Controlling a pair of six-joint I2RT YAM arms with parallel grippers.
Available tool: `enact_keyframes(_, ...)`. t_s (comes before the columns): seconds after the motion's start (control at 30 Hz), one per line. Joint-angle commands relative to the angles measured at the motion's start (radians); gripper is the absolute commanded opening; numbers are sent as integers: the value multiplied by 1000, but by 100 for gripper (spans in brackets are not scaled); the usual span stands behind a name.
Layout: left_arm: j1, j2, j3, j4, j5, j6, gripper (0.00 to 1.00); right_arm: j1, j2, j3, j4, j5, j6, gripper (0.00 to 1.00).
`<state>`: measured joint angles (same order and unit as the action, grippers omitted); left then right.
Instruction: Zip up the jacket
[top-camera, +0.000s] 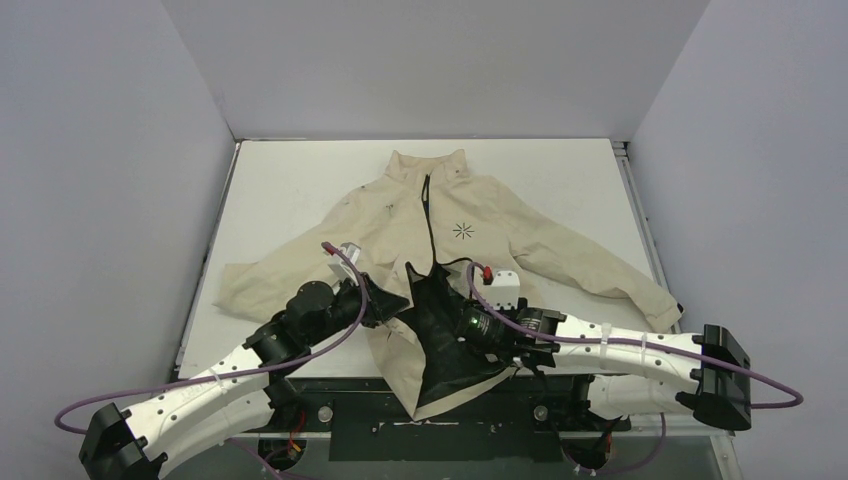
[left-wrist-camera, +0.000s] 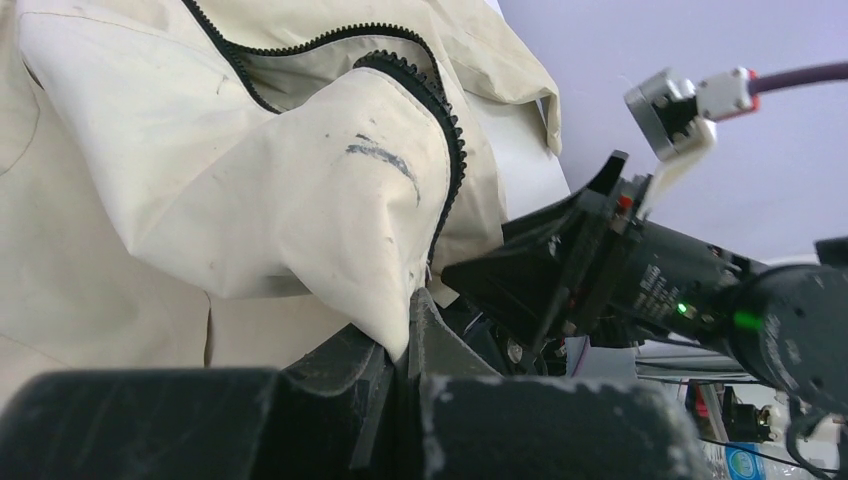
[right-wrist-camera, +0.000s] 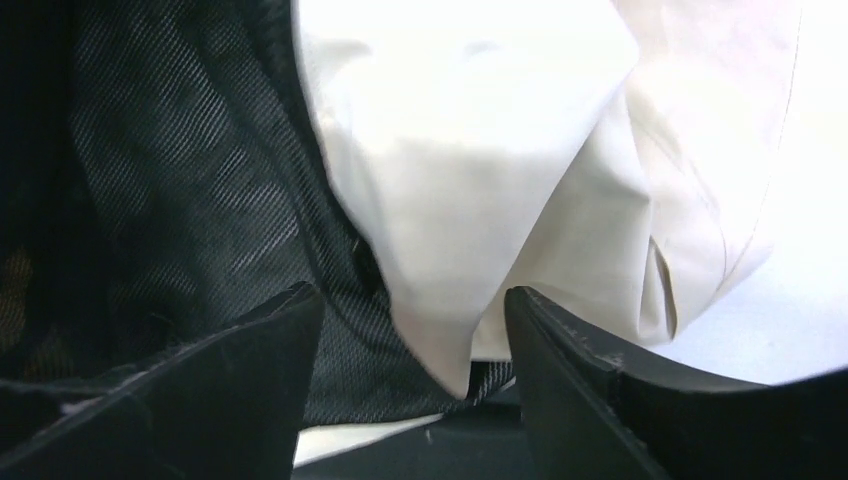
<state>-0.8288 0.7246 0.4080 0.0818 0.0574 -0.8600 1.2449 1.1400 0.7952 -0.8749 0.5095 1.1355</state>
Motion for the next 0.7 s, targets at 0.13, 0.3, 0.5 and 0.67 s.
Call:
enact_keyframes(0.13, 13, -2, 3, 25, 15, 6, 0, -107, -29, -68, 212, -15, -116, 55)
enact_keyframes(0.3, 16, 6, -3, 32, 20, 4, 0, -115, -7, -87, 294, -90, -176, 56)
enact_keyframes(0.5, 17, 3, -8, 35, 25, 0, 0, -114, 18, -95, 264, -114, -153, 49)
enact_keyframes(0.67, 20, 2, -9, 35, 30, -1, 0, -114, 35, -97, 215, -124, -129, 60)
